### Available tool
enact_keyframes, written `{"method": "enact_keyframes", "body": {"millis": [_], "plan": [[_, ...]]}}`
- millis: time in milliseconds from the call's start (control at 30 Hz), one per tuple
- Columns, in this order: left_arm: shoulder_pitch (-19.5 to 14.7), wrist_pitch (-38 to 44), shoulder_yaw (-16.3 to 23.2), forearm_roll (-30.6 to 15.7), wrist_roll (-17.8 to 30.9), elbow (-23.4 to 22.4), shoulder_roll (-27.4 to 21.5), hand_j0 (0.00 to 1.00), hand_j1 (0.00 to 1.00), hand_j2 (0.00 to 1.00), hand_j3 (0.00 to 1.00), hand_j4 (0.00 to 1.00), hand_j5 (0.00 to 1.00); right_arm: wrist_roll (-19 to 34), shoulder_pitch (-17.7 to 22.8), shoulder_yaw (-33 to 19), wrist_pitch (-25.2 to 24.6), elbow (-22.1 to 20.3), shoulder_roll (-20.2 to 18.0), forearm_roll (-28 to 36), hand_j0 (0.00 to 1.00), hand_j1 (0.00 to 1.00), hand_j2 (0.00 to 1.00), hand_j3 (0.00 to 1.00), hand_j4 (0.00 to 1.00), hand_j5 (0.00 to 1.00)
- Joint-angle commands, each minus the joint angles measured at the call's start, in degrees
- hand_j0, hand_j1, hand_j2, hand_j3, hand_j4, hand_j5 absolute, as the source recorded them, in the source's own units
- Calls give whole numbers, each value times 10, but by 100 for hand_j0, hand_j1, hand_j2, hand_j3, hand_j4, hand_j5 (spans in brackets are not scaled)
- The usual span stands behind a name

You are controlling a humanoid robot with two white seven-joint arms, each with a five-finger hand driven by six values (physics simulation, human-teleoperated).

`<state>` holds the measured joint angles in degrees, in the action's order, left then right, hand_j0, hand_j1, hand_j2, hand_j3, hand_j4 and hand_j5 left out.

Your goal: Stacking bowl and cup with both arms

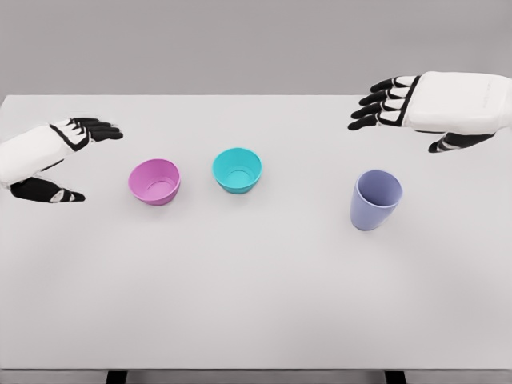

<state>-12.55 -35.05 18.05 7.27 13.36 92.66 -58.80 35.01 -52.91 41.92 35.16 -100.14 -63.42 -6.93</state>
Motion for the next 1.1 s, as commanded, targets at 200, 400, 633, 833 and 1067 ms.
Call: {"method": "enact_keyframes", "body": {"millis": [200, 400, 633, 833, 1067], "plan": [[2, 1, -15, 13, 2, -15, 18, 100, 100, 100, 100, 100, 100, 0, 0, -22, -2, -2, -31, 2, 100, 100, 100, 100, 100, 100], [-71, 1, -6, 45, 168, 36, 19, 100, 100, 100, 100, 100, 100, 0, 20, -24, -2, -3, -113, 158, 100, 100, 100, 100, 100, 100], [-294, 40, 239, 62, 216, -15, 64, 100, 100, 100, 100, 100, 100, 0, 42, -32, -2, -3, -128, 113, 100, 100, 100, 100, 100, 100], [-361, 46, 331, -1, 216, -48, 64, 100, 100, 100, 100, 100, 100, 0, 42, -47, -2, -3, -123, 108, 100, 100, 100, 100, 100, 100], [-363, 46, 333, 1, 216, -56, 65, 100, 100, 100, 100, 100, 100, 0, 45, -48, -2, -3, -71, 108, 100, 100, 100, 100, 100, 100]]}}
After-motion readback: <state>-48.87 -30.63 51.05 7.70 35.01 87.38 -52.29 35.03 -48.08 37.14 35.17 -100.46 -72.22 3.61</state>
